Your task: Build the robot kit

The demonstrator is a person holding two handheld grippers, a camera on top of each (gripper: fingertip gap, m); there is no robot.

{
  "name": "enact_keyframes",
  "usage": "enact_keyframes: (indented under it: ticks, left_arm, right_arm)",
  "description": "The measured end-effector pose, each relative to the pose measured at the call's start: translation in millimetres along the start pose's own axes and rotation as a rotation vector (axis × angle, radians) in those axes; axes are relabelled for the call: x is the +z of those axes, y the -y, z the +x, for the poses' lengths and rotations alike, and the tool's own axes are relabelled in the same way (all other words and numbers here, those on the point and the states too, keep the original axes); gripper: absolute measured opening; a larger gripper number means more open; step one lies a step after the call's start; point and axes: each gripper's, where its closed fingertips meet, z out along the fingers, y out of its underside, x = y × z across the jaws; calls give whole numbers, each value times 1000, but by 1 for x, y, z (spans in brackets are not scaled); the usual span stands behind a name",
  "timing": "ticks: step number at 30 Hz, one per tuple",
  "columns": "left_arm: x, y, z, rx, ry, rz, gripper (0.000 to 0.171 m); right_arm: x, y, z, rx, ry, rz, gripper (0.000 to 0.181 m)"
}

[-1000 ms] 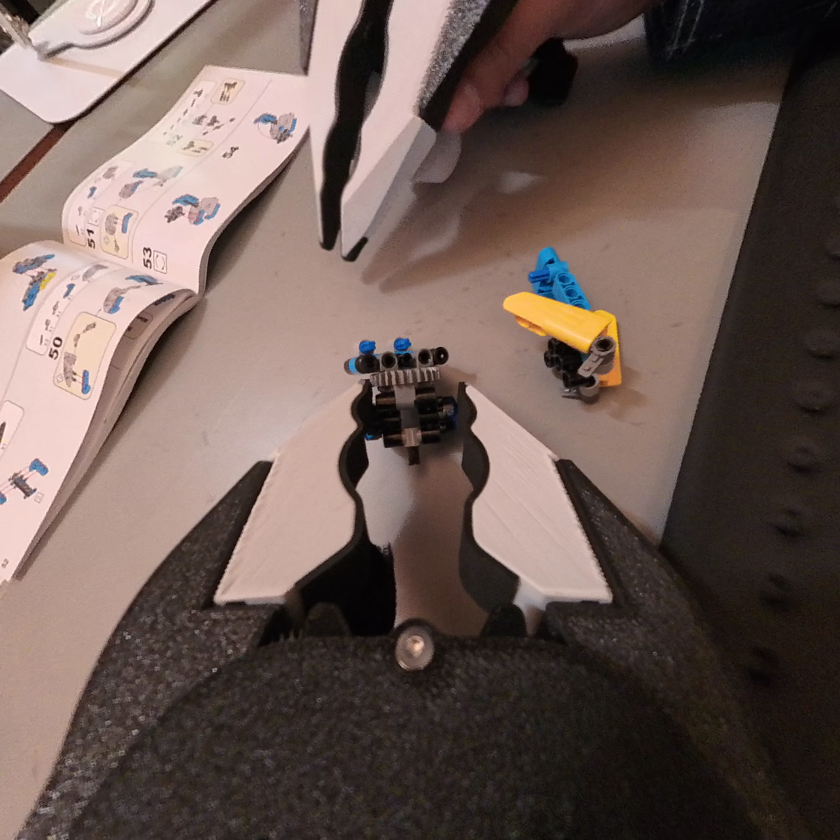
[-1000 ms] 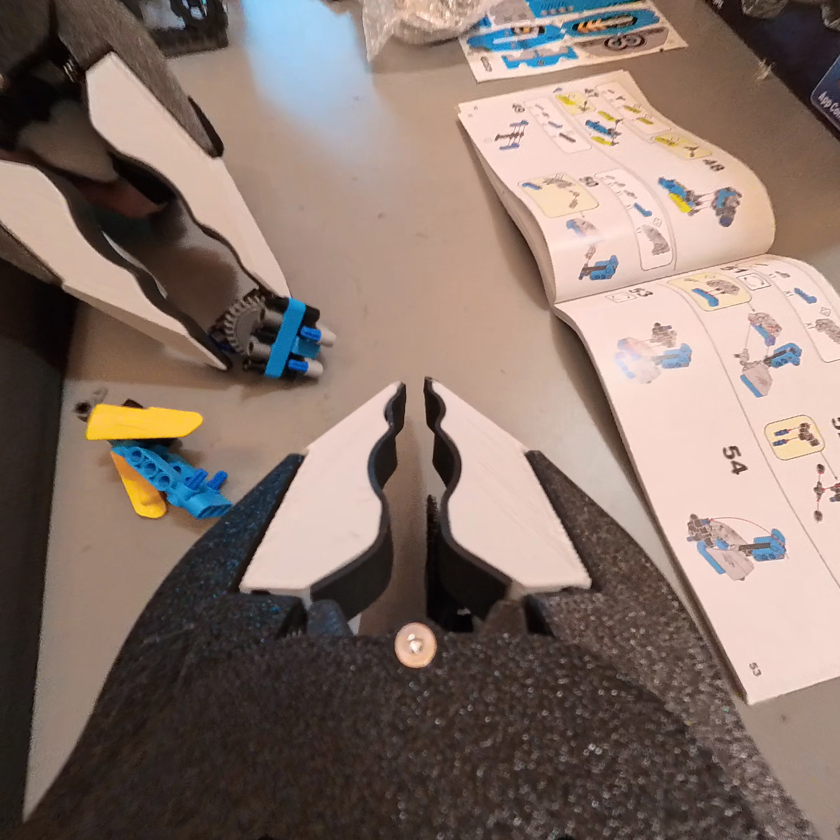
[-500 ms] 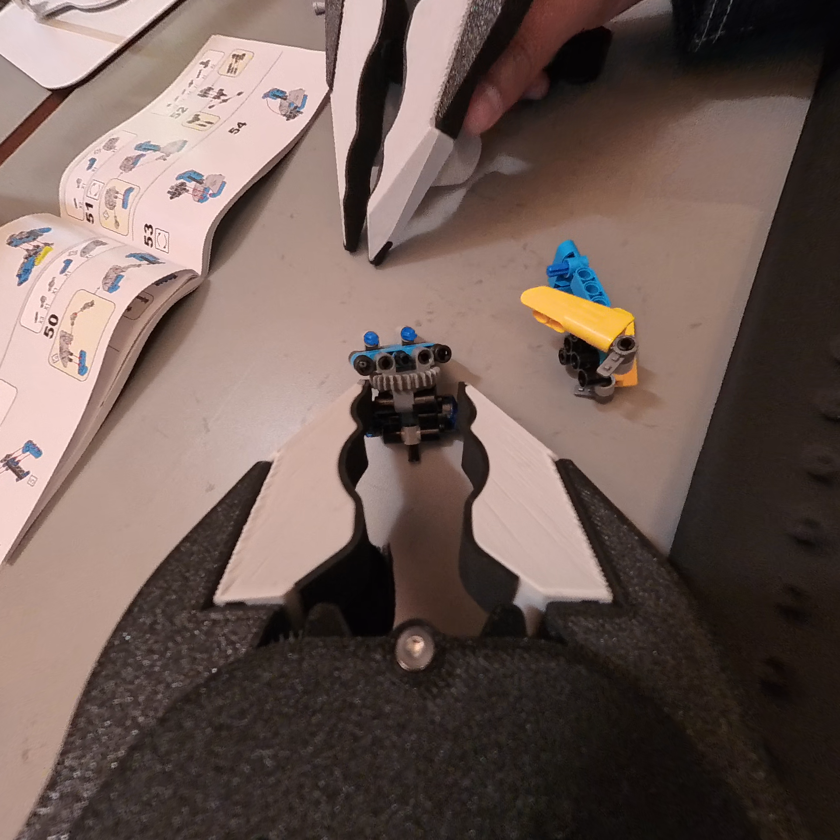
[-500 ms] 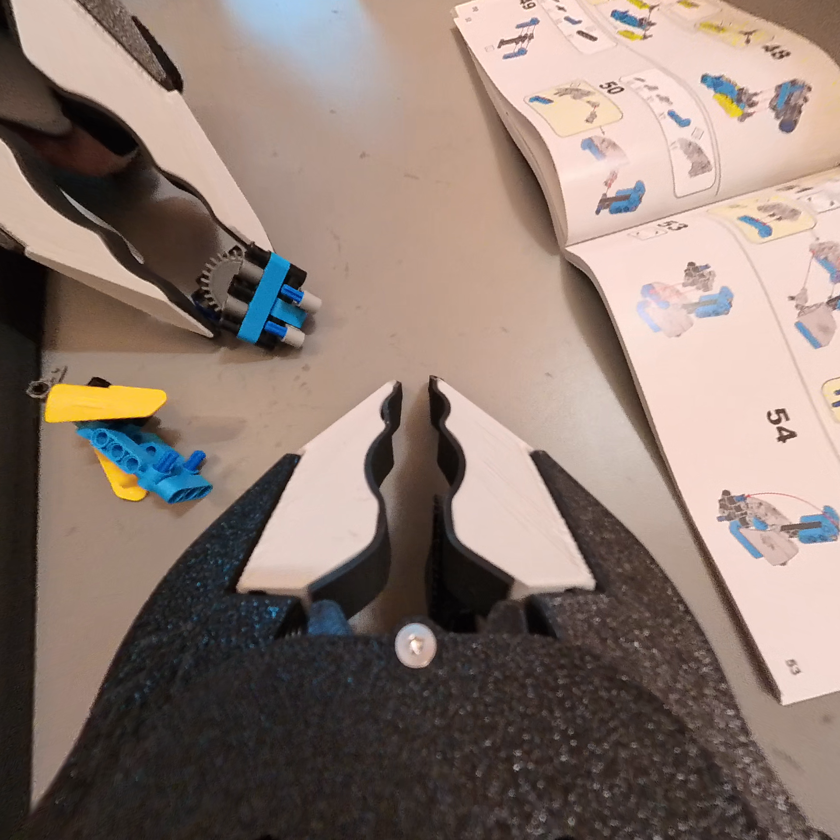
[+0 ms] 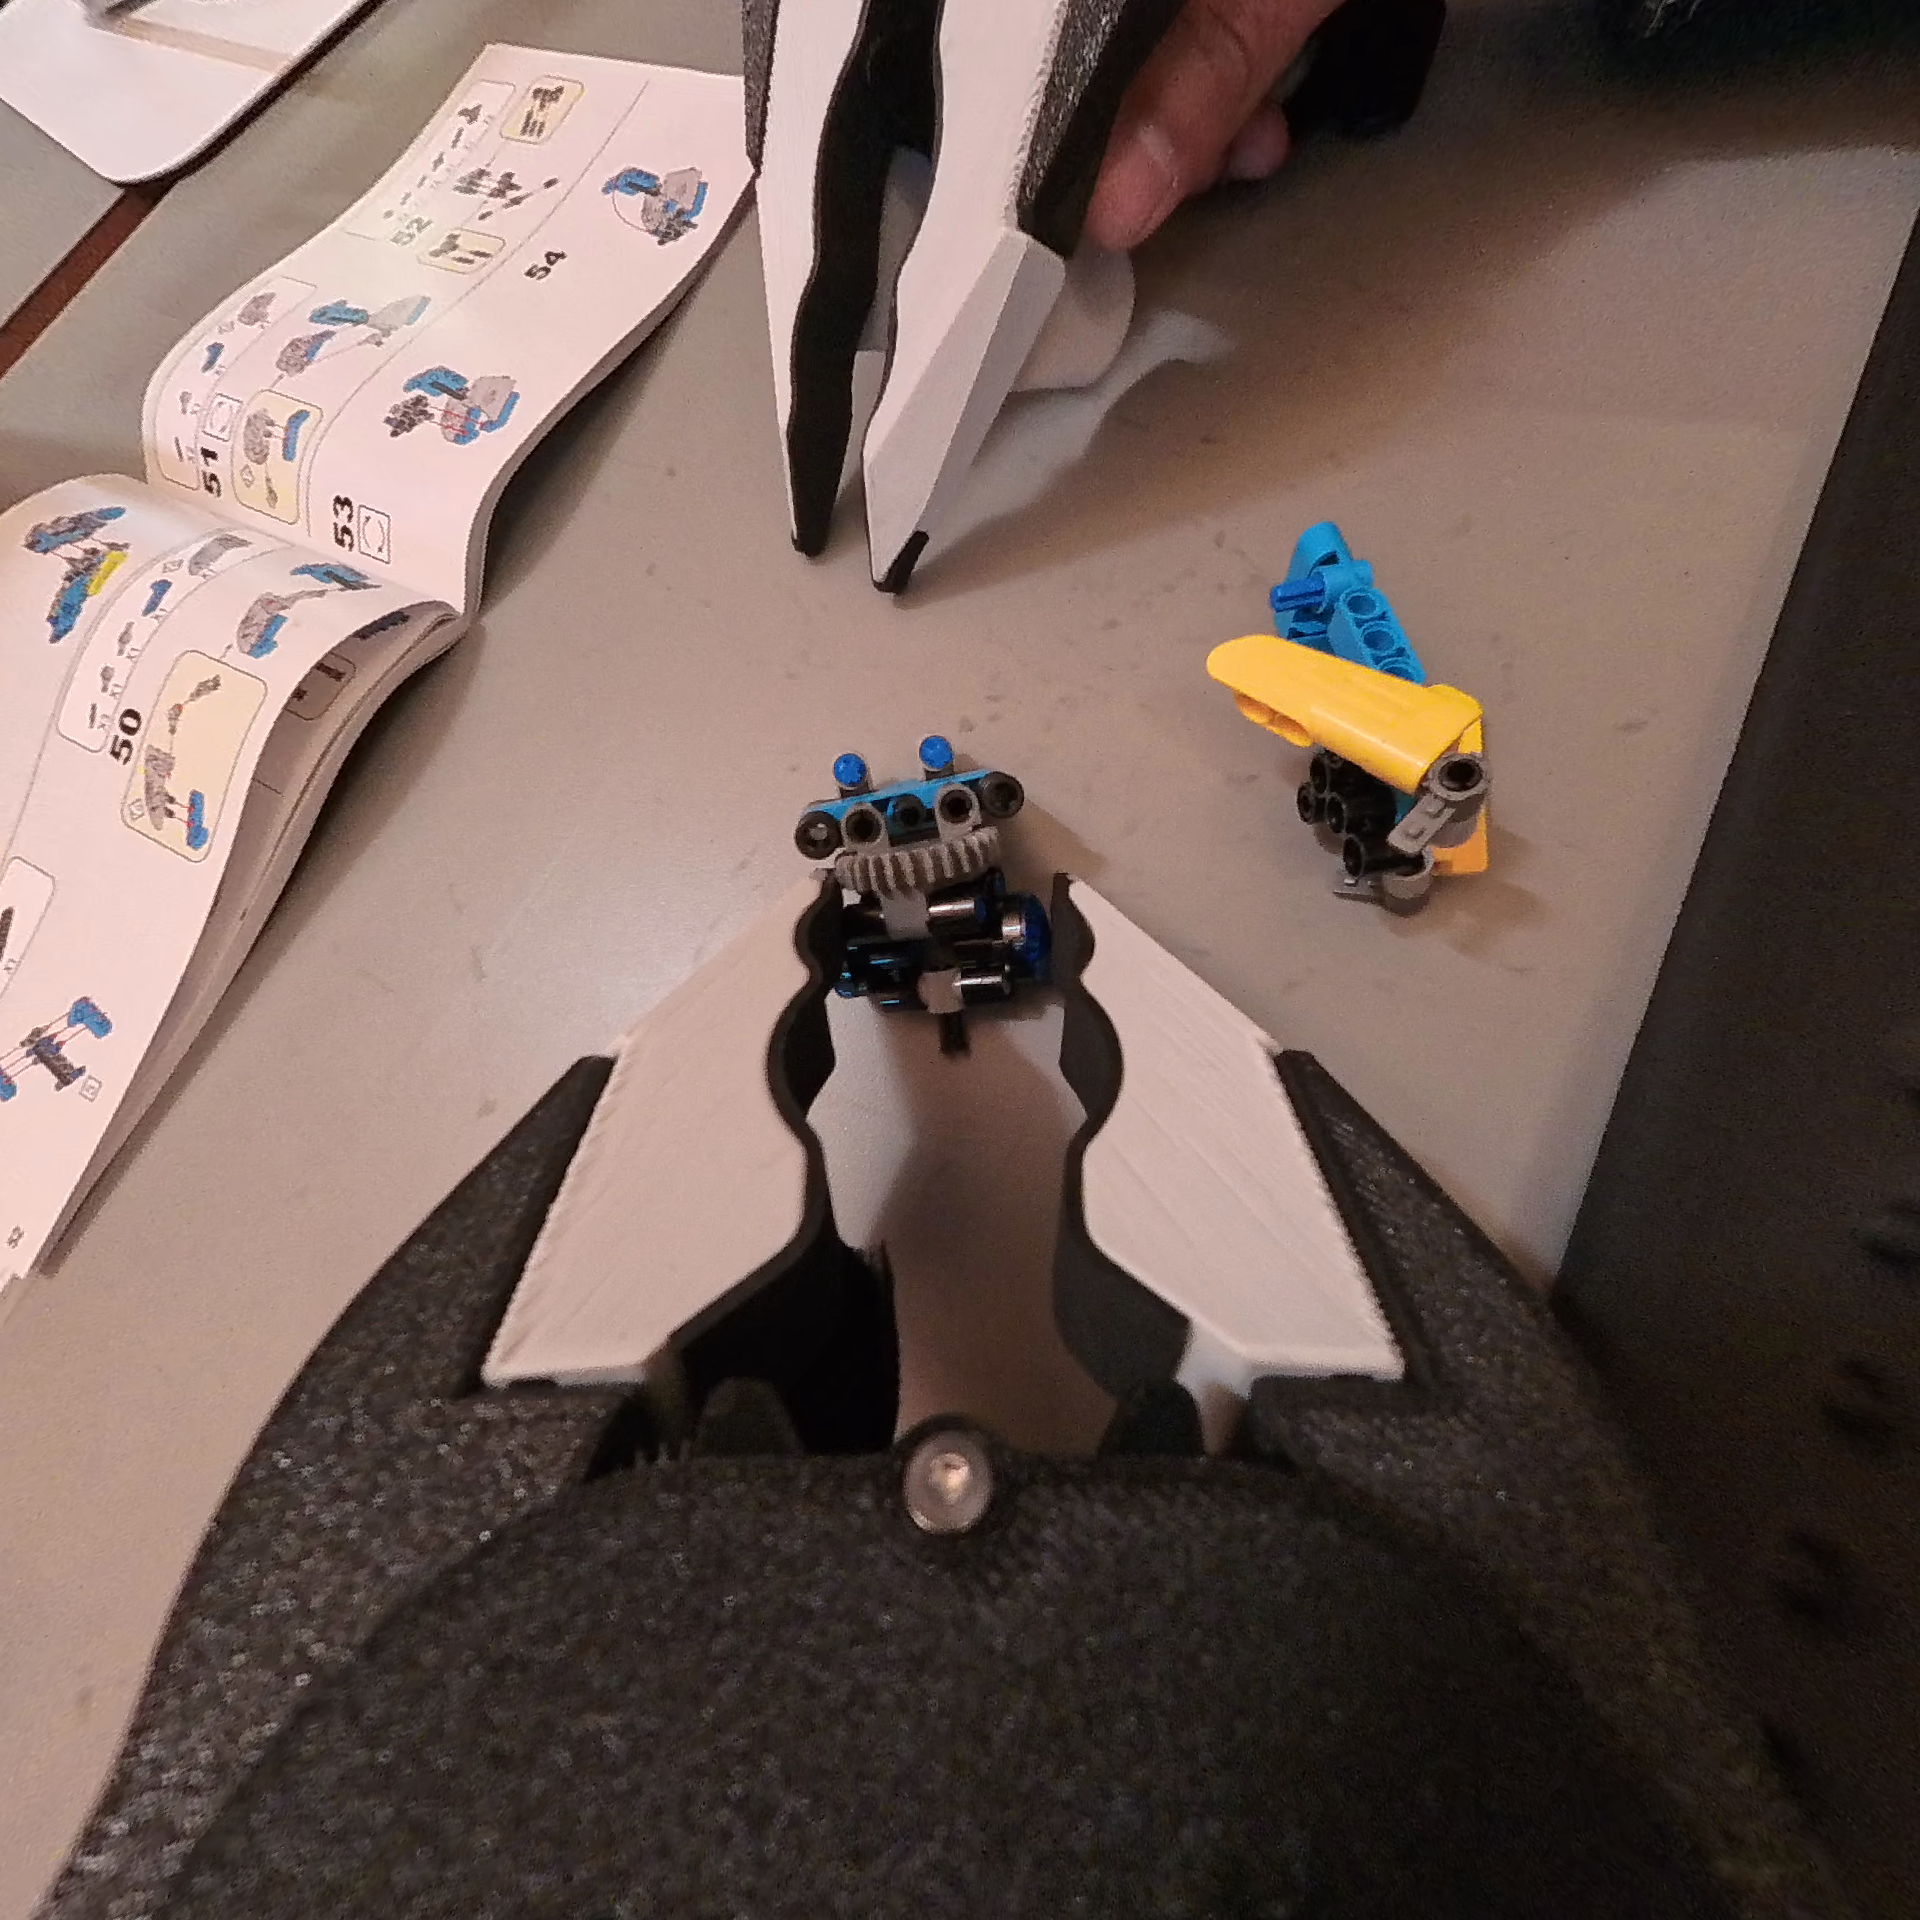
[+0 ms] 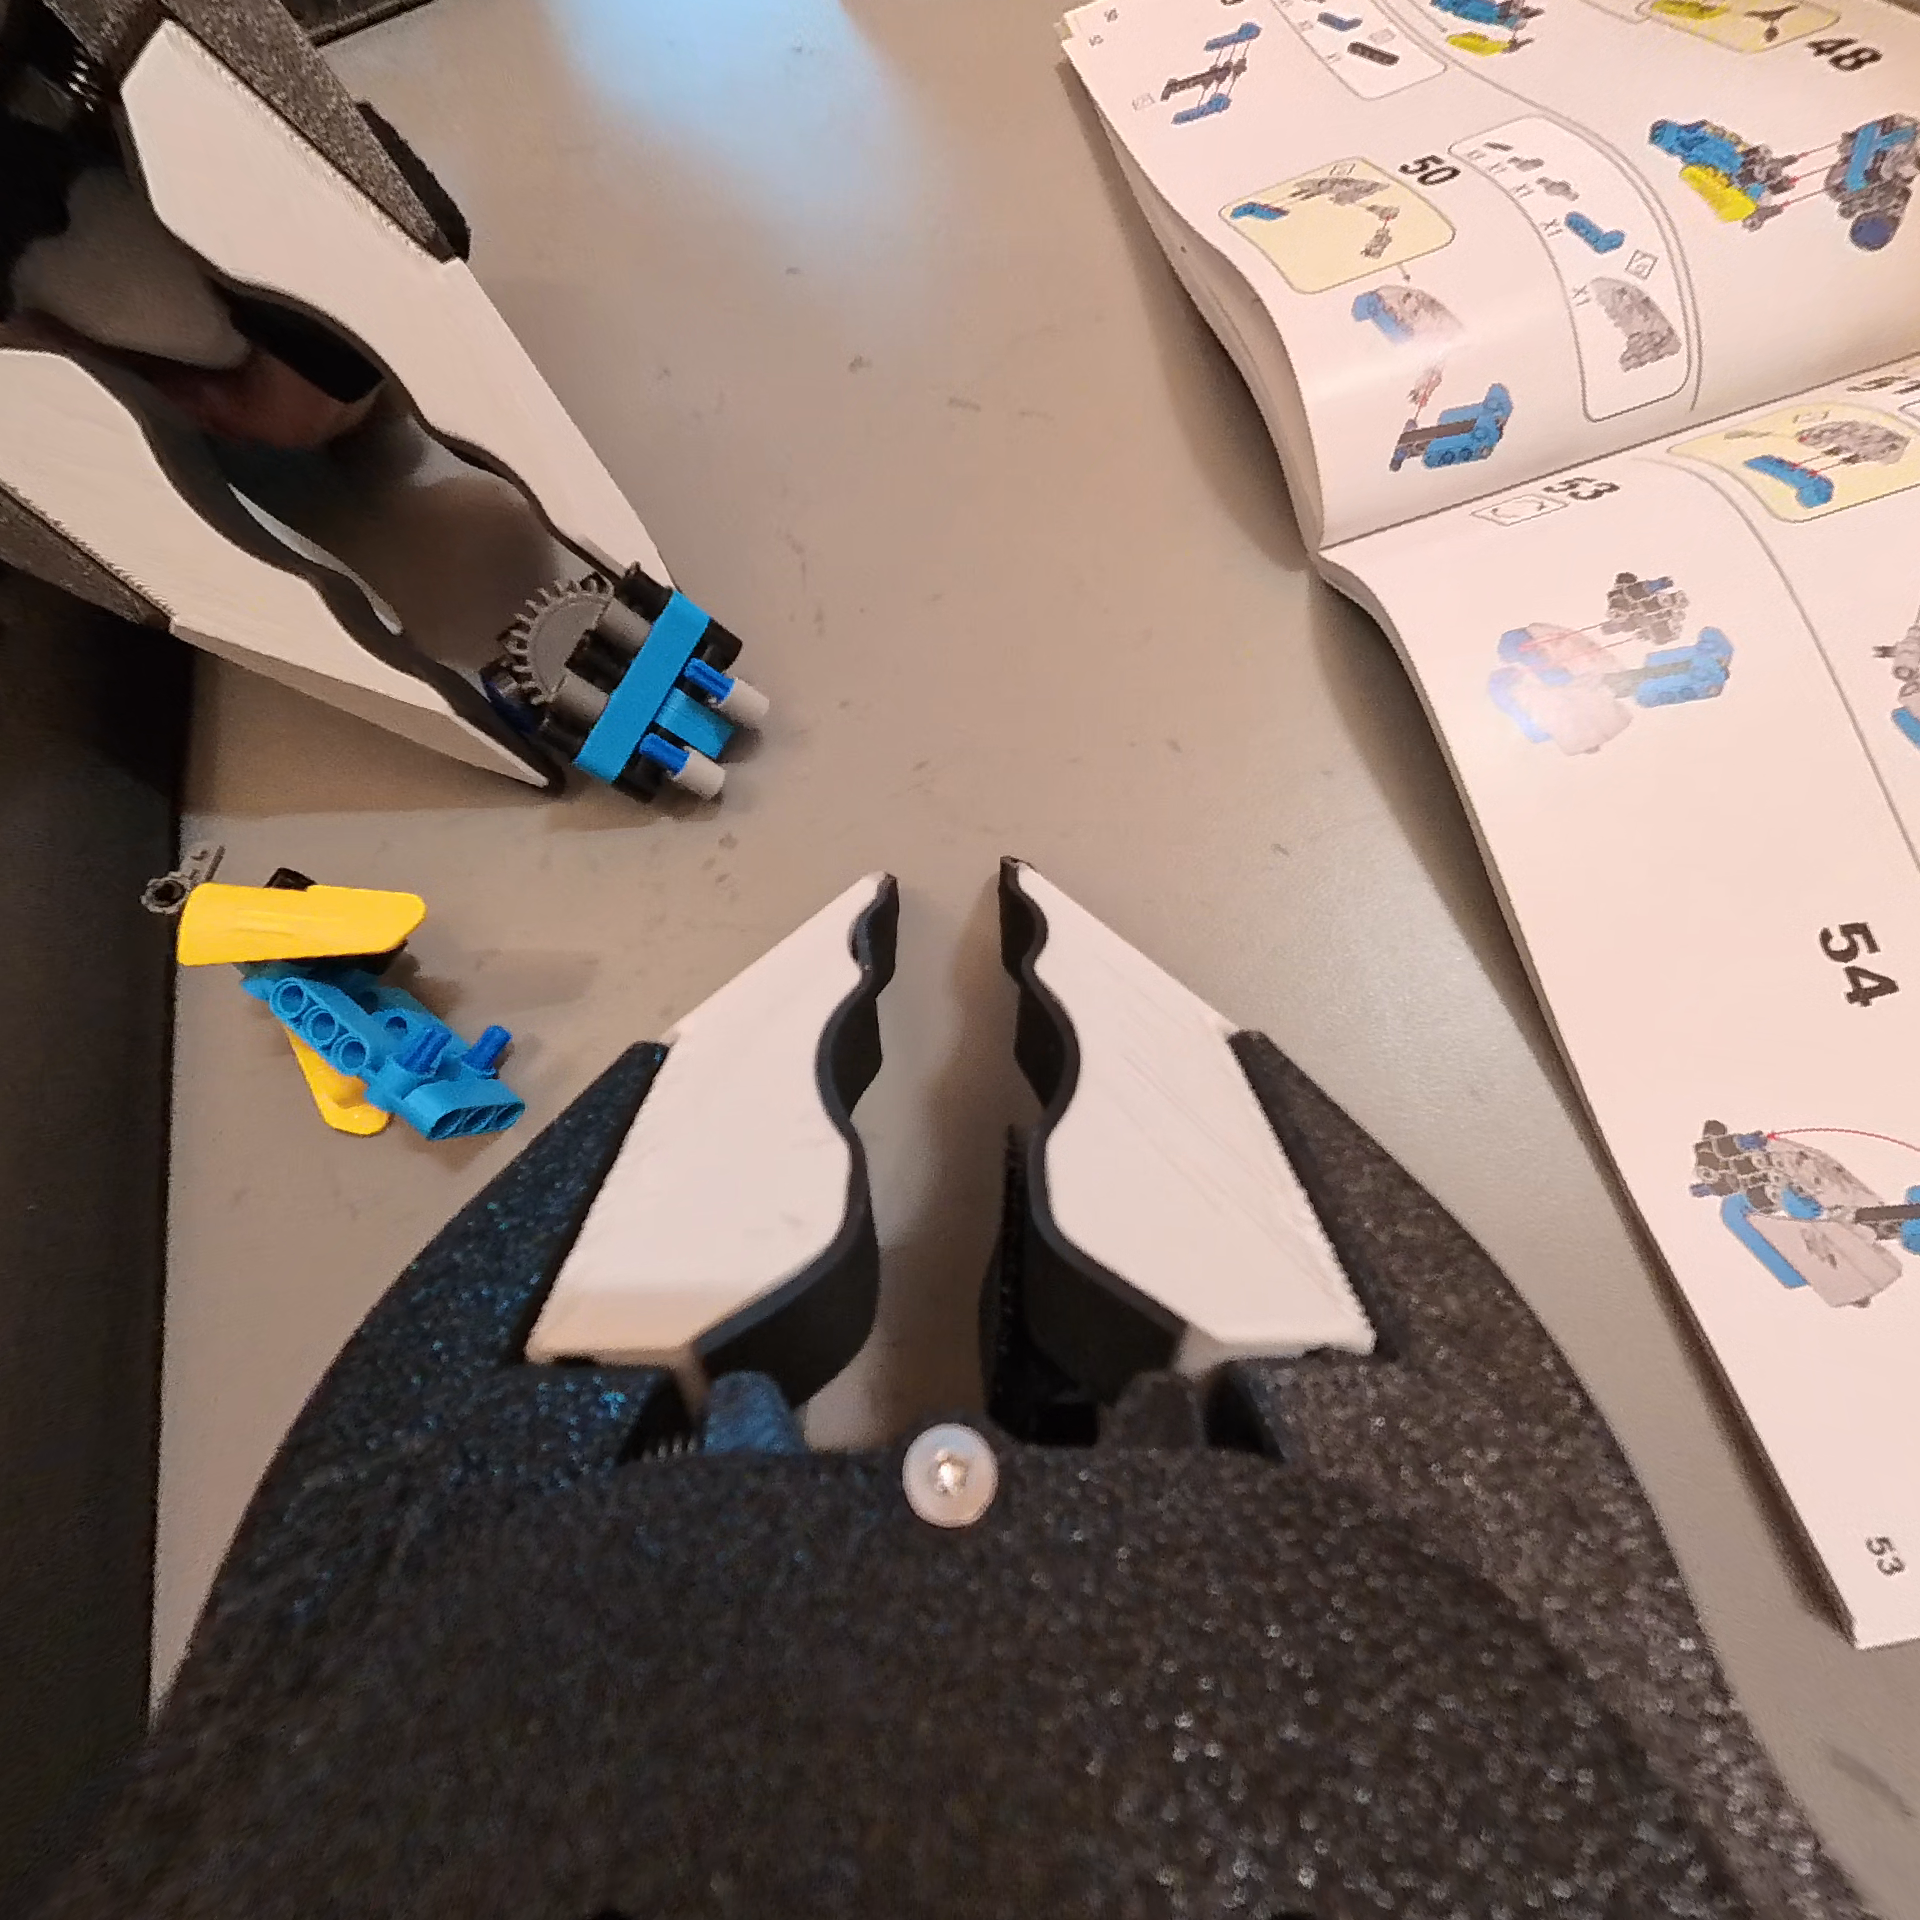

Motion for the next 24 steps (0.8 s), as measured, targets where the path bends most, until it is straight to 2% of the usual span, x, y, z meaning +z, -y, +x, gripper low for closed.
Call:
enact_keyframes:
  ticks: [12, 15, 17, 21, 23, 24]
  left_arm:
    - [0, 0, 0, 1, 2, 0, 40]
    - [0, 0, 0, 3, 4, 0, 40]
    - [0, 0, 0, 4, 4, 0, 40]
    - [0, 0, 0, 7, 7, 0, 40]
    - [0, 0, 0, 6, 6, 0, 40]
    - [0, 0, 0, 6, 6, 0, 40]
  right_arm:
    - [-1, 0, 0, 4, -3, 0, 19]
    - [0, 0, 1, -47, -42, -7, 19]
    - [-3, 3, 4, -121, -113, -4, 27]
    - [-18, 27, -1, -272, -188, 121, 26]
    - [-17, 26, -9, -294, -153, 126, 23]
    - [-11, 17, -9, -285, -130, 81, 23]
